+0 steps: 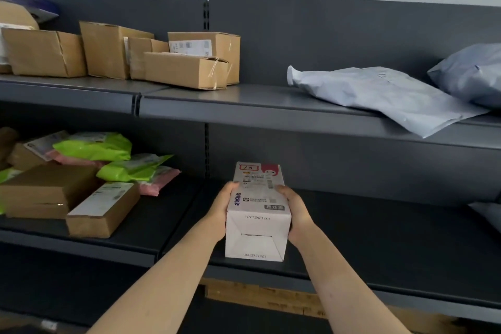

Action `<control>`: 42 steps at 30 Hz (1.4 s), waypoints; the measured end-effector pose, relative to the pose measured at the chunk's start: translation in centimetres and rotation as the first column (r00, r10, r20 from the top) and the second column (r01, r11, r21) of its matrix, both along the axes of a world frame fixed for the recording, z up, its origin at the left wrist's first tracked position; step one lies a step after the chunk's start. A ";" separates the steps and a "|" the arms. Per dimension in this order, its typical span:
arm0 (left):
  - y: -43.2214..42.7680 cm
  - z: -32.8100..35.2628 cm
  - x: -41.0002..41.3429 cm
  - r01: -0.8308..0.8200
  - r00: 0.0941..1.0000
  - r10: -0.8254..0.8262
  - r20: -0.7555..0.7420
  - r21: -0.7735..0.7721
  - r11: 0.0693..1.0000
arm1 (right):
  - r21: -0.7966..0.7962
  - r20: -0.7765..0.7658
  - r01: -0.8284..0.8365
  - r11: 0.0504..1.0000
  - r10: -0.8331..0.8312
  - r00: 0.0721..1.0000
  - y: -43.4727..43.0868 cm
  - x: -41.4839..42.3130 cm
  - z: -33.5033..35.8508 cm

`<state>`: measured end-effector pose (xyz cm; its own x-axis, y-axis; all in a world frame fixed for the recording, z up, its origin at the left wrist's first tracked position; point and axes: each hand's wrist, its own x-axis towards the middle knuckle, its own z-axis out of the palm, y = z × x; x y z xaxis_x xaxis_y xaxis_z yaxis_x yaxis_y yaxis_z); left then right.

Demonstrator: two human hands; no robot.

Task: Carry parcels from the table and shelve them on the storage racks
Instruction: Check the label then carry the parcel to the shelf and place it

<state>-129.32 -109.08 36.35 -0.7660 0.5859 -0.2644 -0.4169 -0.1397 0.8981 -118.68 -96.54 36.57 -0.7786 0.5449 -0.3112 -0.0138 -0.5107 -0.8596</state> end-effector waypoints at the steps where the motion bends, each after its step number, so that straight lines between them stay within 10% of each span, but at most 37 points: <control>1: 0.3 0.0 -0.5 -0.001 0.999 0.001 -0.034 -0.010 1.000 | 0.046 0.022 0.003 0.999 -0.004 1.000 0.5 -0.4 0.0; 18: 1.5 0.3 -5.1 -0.106 0.928 0.083 -0.363 -0.044 0.993 | 0.340 0.228 0.077 0.937 -0.162 0.960 2.1 -3.6 0.4; 28: -5.7 5.1 -0.2 -0.152 0.852 0.286 -0.438 0.317 0.936 | 0.592 -0.272 0.438 0.677 -0.343 0.899 -2.7 4.0 4.2; 42: -9.4 10.7 15.1 0.192 0.765 0.114 -0.634 0.393 0.899 | 0.552 -0.610 0.674 0.492 -0.313 0.728 -11.2 17.5 10.9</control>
